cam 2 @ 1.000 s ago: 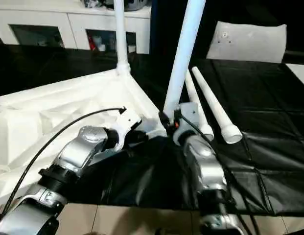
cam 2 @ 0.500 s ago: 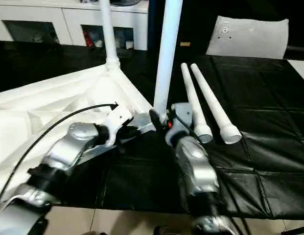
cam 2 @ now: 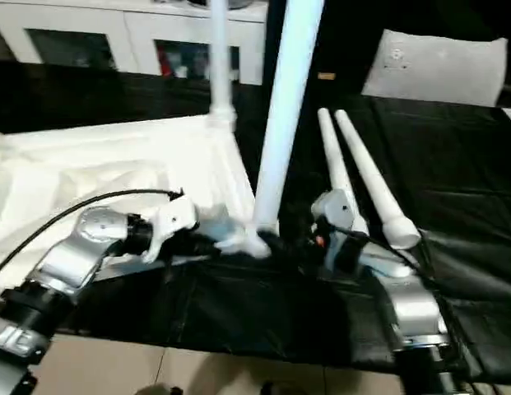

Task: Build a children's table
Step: Rotate leg to tighten

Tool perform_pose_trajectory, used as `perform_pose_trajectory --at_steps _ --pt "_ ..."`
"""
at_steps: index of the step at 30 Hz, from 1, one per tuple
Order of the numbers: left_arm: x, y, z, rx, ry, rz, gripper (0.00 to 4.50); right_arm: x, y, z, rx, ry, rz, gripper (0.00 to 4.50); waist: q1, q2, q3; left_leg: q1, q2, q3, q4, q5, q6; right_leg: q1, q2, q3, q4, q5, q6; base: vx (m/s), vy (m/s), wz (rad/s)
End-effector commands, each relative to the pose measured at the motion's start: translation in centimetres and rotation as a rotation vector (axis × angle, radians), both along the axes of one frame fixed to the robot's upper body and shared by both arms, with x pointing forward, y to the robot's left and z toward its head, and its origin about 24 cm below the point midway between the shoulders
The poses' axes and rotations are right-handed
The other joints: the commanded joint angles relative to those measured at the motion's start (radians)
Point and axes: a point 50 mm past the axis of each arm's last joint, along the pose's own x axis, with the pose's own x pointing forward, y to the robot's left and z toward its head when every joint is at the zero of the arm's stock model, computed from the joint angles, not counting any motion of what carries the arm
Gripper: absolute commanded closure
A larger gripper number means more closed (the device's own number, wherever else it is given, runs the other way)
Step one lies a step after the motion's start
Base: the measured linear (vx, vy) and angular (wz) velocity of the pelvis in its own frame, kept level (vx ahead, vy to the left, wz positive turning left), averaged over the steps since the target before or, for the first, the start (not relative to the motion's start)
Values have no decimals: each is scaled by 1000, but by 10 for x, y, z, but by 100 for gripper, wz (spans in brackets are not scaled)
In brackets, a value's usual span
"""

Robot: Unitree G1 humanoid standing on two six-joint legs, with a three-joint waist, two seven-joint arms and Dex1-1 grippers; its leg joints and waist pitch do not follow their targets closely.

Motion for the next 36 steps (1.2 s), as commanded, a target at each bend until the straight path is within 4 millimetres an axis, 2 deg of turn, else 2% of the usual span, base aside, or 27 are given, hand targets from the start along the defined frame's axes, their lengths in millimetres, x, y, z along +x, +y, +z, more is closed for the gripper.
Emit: perform_pose_trajectory --at_steps 1,2,5,7,8,9,12,15,20,27,28,34,36 --pt "-8 -7 0 26 15 -147 450 -3 -1 3 -67 -20 90 5 1 -1 -62 -2 50 -3 -55 -103 104 61 -82 55 -63 -183 -207 0 0 0" --pt "-8 -6 0 38 16 -173 450 -4 0 3 -85 -9 127 5 3 3 -62 -1 51 -4 -54 -98 104 60 -82 55 -60 -167 -212 0 0 0" --pt "-10 -5 -3 70 18 -244 450 -7 4 1 -110 19 241 5 9 -1 -61 0 49 -2 -53 -112 113 61 -83 54 -61 -160 -222 0 0 0" --pt "-10 -5 -3 76 21 -260 450 -8 6 0 -116 29 274 5 13 0 -61 1 52 -3 -55 -122 106 62 -85 54 -63 -184 -218 0 0 0" --pt "-11 -6 -3 83 22 -279 450 -9 7 0 -120 43 307 5 13 -6 -60 0 53 -2 -55 -120 105 61 -84 54 -62 -182 -218 0 0 0" --pt "-11 -6 -3 87 23 -293 450 -10 8 -1 -122 53 331 5 16 -3 -61 1 53 -2 -55 -115 106 61 -83 54 -60 -175 -219 0 0 0" --pt "-12 -8 -3 103 30 -350 450 -10 11 -1 -124 80 395 5 16 -8 -60 -1 54 -3 -54 -110 105 62 -84 53 -56 -161 -226 0 0 0" --pt "-13 -8 -3 116 30 -376 450 -9 11 -2 -120 99 415 34 18 -5 -61 -1 54 -2 -53 -107 105 62 -86 53 -56 -162 -228 0 0 0" --pt "-11 -8 -3 123 28 -397 450 -9 11 -4 -119 132 450 80 25 -8 -61 -2 53 -1 -52 -99 104 63 -85 53 -55 -156 -224 0 0 0" --pt "-10 -7 -3 127 23 -407 450 -9 7 -8 -150 141 467 137 32 -8 -59 -1 53 0 -52 -108 93 60 -84 53 -59 -200 -209 0 0 0" --pt "-10 -7 -3 127 23 -407 450 -9 8 -8 -145 139 463 157 33 -8 -59 -1 54 0 -52 -108 93 61 -85 53 -58 -198 -210 0 0 0" --pt "-9 -6 -5 119 19 -380 450 -12 11 -10 -133 149 471 176 35 -9 -57 -1 53 0 -53 -116 88 59 -83 53 -59 -217 -201 0 0 0" --pt "-7 -6 -5 88 16 -315 450 -16 14 -13 -105 165 461 178 35 -8 -55 0 54 0 -54 -122 86 58 -84 53 -61 -228 -200 0 0 0"
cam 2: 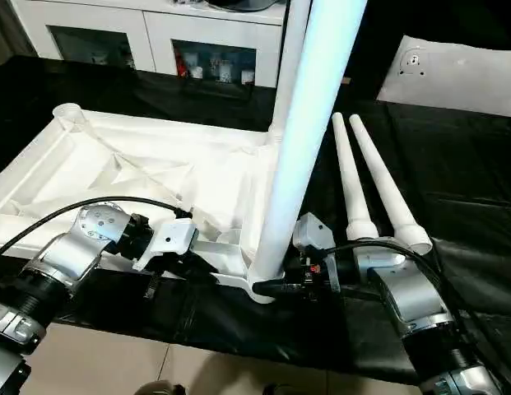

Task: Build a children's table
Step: Rotate leg to tighten

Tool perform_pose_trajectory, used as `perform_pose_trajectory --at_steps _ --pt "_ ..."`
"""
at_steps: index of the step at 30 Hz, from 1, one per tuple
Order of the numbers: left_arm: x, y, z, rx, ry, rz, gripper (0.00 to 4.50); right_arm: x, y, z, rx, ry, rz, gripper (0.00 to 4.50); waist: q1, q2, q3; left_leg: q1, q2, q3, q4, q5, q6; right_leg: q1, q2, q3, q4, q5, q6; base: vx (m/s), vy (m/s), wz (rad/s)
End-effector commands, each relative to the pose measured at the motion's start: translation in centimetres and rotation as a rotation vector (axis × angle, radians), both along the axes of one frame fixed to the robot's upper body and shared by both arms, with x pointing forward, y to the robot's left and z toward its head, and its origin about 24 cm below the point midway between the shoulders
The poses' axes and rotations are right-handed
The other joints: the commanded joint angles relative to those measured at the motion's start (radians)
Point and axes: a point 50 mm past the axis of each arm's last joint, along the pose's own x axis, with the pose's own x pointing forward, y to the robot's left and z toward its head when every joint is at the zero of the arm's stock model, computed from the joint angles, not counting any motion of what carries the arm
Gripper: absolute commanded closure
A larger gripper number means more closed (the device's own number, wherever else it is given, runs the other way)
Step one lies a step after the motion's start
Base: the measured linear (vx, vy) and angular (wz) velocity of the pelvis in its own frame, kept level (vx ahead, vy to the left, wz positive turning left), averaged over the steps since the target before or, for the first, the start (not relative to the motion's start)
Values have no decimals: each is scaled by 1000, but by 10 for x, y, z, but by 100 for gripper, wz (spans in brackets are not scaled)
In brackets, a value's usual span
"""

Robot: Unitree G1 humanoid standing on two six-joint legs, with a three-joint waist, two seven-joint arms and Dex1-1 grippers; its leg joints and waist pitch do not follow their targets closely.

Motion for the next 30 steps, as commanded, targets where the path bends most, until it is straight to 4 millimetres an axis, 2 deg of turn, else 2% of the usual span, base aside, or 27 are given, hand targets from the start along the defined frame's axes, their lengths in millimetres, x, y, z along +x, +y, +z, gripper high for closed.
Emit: perform_pose_trajectory --at_steps 1,4,6,7,9,10,12,13,14,15,17,20,21,23,24,25,26,27,28,29,30 --pt "0 -4 -6 12 7 40 450 -8 8 -7 37 38 -1 178 -6 -6 -55 -1 52 -1 -57 -132 81 57 -83 54 -69 -238 -199 0 0 0" --pt "3 -6 -8 -16 3 136 450 -11 14 -13 79 52 -86 178 -8 -4 -51 -2 53 -2 -61 -149 73 56 -86 54 -76 -286 -188 0 0 0" --pt "6 -12 -8 -66 13 242 450 -11 23 -18 120 57 -194 178 -13 -3 -44 3 53 -5 -66 -200 51 50 -85 54 -85 -378 -166 0 0 0" --pt "7 -15 -8 -86 15 275 450 -10 27 -20 131 60 -230 178 -17 -4 -40 5 50 -8 -69 -240 39 47 -86 51 -95 -462 -143 0 0 0" --pt "9 -22 -7 -131 28 346 450 -9 35 -24 146 68 -309 178 -25 -4 -35 9 45 -12 -71 -282 24 42 -87 48 -107 -571 -104 0 0 0" --pt "11 -29 -7 -151 24 402 450 -6 41 -27 162 75 -378 178 -30 -4 -34 9 45 -13 -72 -291 21 40 -87 47 -111 -593 -93 0 0 0" --pt "19 -48 -6 -198 13 550 450 5 61 -33 199 129 -573 178 -50 -4 -33 8 44 -20 -74 -321 2 37 -88 41 -116 -627 -77 0 0 0" --pt "19 -49 -6 -200 13 557 450 5 62 -34 200 132 -582 178 -60 -6 -34 4 43 -25 -76 -329 0 42 -90 35 -119 -636 -68 0 0 0" --pt "22 -60 -3 -224 9 626 450 11 71 -36 205 172 -675 179 -64 -4 -34 3 41 -26 -77 -332 4 44 -89 33 -121 -637 -63 0 0 0" --pt "23 -64 -2 -232 9 649 450 14 74 -36 205 188 -709 180 -71 -5 -31 3 39 -27 -77 -347 7 39 -87 33 -126 -648 -56 0 0 0" --pt "25 -68 0 -241 -2 685 450 17 77 -37 203 196 -752 180 -79 -4 -30 15 33 -24 -70 -374 15 28 -89 33 -139 -692 -41 0 0 0" --pt "31 -84 9 -276 -29 773 450 28 88 -37 189 203 -872 180 -91 -1 -35 10 39 -25 -77 -360 27 33 -86 35 -130 -608 -64 0 0 0" --pt "31 -87 11 -280 -33 784 450 31 90 -36 188 206 -905 180 -91 2 -40 7 41 -25 -79 -346 30 37 -86 37 -126 -559 -76 0 0 0" --pt "31 -89 12 -280 -37 784 450 32 92 -34 206 209 -915 180 -89 2 -43 5 43 -20 -79 -324 38 36 -85 43 -122 -486 -98 0 0 0" --pt "30 -89 12 -278 -39 784 450 32 93 -33 213 210 -918 180 -88 0 -42 0 43 -17 -80 -311 46 38 -84 47 -116 -439 -112 0 0 0" --pt "29 -88 12 -275 -36 766 450 32 93 -31 232 202 -915 180 -86 5 -42 0 43 -16 -81 -310 49 39 -84 47 -114 -429 -117 0 0 0" --pt "27 -85 12 -270 -36 747 450 31 92 -29 246 189 -914 145 -86 2 -45 -2 44 -14 -80 -294 53 43 -86 49 -112 -403 -124 0 0 0" --pt "25 -81 10 -263 -41 726 450 30 89 -28 252 169 -914 124 -83 7 -48 -3 45 -11 -79 -267 57 44 -86 52 -108 -359 -135 0 0 0" --pt "25 -80 10 -262 -42 725 450 30 89 -28 253 167 -913 110 -83 4 -49 -5 46 -10 -79 -256 60 45 -86 52 -106 -340 -140 0 0 0" --pt "24 -75 8 -251 -49 708 450 28 85 -27 260 148 -902 110 -82 4 -48 -7 45 -9 -79 -248 67 46 -86 52 -105 -331 -146 0 0 0" --pt "23 -71 7 -245 -53 694 450 27 82 -26 263 140 -898 88 -84 4 -49 -9 45 -9 -78 -251 73 49 -87 51 -105 -350 -143 0 0 0"
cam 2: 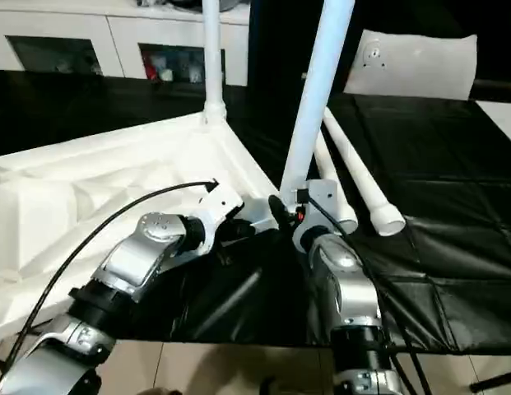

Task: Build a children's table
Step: Rotate leg to tighten

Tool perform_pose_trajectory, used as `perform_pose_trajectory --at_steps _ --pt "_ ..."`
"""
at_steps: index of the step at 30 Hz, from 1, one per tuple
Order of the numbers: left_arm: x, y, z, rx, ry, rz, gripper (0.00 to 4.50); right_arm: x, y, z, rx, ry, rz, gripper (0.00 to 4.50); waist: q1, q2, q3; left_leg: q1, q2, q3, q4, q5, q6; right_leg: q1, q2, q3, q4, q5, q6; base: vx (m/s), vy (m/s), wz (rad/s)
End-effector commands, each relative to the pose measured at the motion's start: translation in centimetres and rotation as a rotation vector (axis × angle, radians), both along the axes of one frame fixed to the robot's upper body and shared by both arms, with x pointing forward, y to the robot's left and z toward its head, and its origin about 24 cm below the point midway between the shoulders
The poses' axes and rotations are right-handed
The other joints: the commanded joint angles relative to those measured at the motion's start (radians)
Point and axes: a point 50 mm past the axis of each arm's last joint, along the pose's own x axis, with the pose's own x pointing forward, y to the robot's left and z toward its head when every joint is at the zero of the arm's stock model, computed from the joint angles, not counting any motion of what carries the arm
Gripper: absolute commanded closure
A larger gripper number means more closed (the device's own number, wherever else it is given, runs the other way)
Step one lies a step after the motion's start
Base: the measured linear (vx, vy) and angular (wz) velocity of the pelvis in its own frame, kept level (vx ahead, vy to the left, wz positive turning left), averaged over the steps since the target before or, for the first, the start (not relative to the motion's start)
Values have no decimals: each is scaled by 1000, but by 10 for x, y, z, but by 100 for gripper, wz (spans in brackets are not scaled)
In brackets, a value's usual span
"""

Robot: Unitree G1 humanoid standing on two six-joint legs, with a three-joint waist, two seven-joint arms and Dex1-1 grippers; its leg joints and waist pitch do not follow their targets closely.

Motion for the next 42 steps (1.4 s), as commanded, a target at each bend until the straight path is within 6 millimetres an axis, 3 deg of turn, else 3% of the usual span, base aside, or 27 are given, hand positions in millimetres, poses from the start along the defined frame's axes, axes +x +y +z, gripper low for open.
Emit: perform_pose_trajectory --at_steps 1,2,7,10,15,17,18,23,30,33,36,42 --pt "0 -7 12 -64 -65 -35 450 -14 40 -9 70 47 223 88 6 -1 -48 -9 49 -20 -78 -250 66 47 -81 47 -74 -373 -148 0 0 0" --pt "-1 -2 10 -53 -60 -53 450 -15 35 -7 60 26 240 74 7 0 -51 -6 49 -18 -75 -242 67 45 -81 47 -76 -380 -148 0 0 0" --pt "-11 20 2 -14 -57 -200 450 -23 8 2 14 -51 354 49 10 -1 -55 -12 49 -12 -69 -178 85 51 -77 49 -68 -313 -157 0 0 0" --pt "-16 29 -2 11 -45 -267 450 -25 -5 7 -10 -83 415 14 14 3 -60 -11 51 -11 -65 -130 91 55 -74 47 -58 -237 -183 0 0 0" --pt "-22 44 -2 55 -3 -423 450 -27 -32 19 -69 -114 589 6 23 2 -63 -4 57 -8 -62 -102 110 55 -73 47 -43 -146 -231 0 0 0" --pt "-22 46 -1 62 1 -444 450 -27 -34 20 -81 -117 609 6 29 4 -61 1 58 -6 -61 -109 113 52 -73 48 -42 -148 -239 0 0 0" --pt "-23 47 -1 76 6 -480 450 -28 -37 23 -91 -121 658 6 33 -1 -61 2 58 -5 -61 -114 110 53 -74 48 -42 -157 -239 0 0 0" --pt "-27 52 -1 109 30 -570 450 -31 -41 30 -83 -120 805 6 47 -4 -57 2 58 -4 -61 -147 95 52 -76 49 -48 -223 -222 0 0 0" --pt "-31 56 -2 144 62 -680 450 -35 -44 33 -77 -81 962 71 61 -9 -52 3 58 -5 -61 -159 77 46 -78 49 -55 -346 -177 0 0 0" --pt "-32 57 -2 161 63 -709 450 -35 -45 31 -106 -59 1012 83 65 -9 -54 2 59 -6 -61 -139 76 46 -75 48 -49 -304 -187 0 0 0" --pt "-32 57 -2 165 65 -718 450 -35 -46 29 -124 -53 1026 127 65 -12 -55 1 58 -5 -59 -134 79 48 -75 48 -47 -279 -197 0 0 0" --pt "-31 59 -2 175 69 -733 450 -34 -46 28 -145 -41 1058 172 66 -14 -53 -1 57 -5 -58 -137 80 48 -76 46 -50 -316 -183 0 0 0"
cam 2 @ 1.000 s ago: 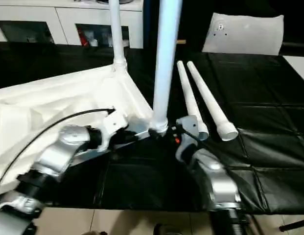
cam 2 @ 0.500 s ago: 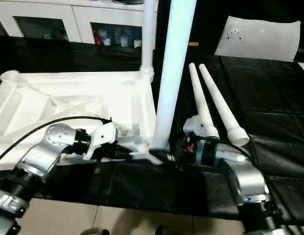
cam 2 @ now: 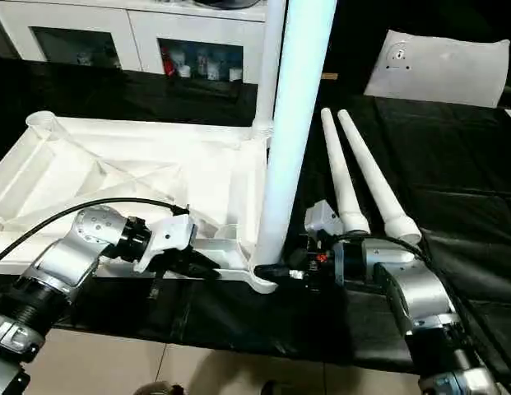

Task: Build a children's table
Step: Rotate leg to tighten

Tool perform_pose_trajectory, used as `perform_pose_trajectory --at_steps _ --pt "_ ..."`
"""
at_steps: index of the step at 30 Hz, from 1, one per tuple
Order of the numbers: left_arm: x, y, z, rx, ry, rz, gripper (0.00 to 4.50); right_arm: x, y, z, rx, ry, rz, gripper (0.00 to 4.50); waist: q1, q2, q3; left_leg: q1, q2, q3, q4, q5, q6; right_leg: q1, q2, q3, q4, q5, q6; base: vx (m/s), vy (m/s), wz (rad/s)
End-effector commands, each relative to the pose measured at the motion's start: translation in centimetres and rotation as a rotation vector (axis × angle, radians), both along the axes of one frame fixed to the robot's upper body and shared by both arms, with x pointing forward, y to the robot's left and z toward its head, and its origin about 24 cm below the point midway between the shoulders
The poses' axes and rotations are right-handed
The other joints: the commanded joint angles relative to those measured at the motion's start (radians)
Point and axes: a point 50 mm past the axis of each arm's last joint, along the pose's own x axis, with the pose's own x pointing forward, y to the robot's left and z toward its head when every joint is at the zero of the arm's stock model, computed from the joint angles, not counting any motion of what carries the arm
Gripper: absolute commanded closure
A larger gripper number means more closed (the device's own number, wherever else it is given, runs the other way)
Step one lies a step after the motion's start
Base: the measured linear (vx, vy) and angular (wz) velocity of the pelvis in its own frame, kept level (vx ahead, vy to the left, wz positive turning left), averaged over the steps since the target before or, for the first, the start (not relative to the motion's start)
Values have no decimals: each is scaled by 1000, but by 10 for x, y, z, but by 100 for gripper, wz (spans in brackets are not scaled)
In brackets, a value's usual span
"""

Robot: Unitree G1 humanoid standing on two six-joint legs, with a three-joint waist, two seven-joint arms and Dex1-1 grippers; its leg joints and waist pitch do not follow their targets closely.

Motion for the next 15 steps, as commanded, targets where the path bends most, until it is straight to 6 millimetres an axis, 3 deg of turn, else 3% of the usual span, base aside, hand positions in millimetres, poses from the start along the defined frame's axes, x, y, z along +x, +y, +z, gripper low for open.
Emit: perform_pose_trajectory --at_steps 1,6,15 --pt "-6 -2 -8 72 30 -85 450 -1 -1 1 -16 -4 27 187 -1 -9 -56 -1 47 -6 -58 -133 88 56 -82 51 -67 -316 -181 0 0 0" --pt "-6 -2 -8 72 29 -84 450 -2 -1 0 -27 2 51 227 -1 -9 -56 0 48 -6 -58 -134 89 54 -81 50 -65 -301 -188 0 0 0" --pt "-5 0 -10 76 30 -75 450 -5 1 -4 -38 2 76 248 -2 -9 -54 0 47 -6 -59 -146 86 55 -81 50 -68 -324 -181 0 0 0"
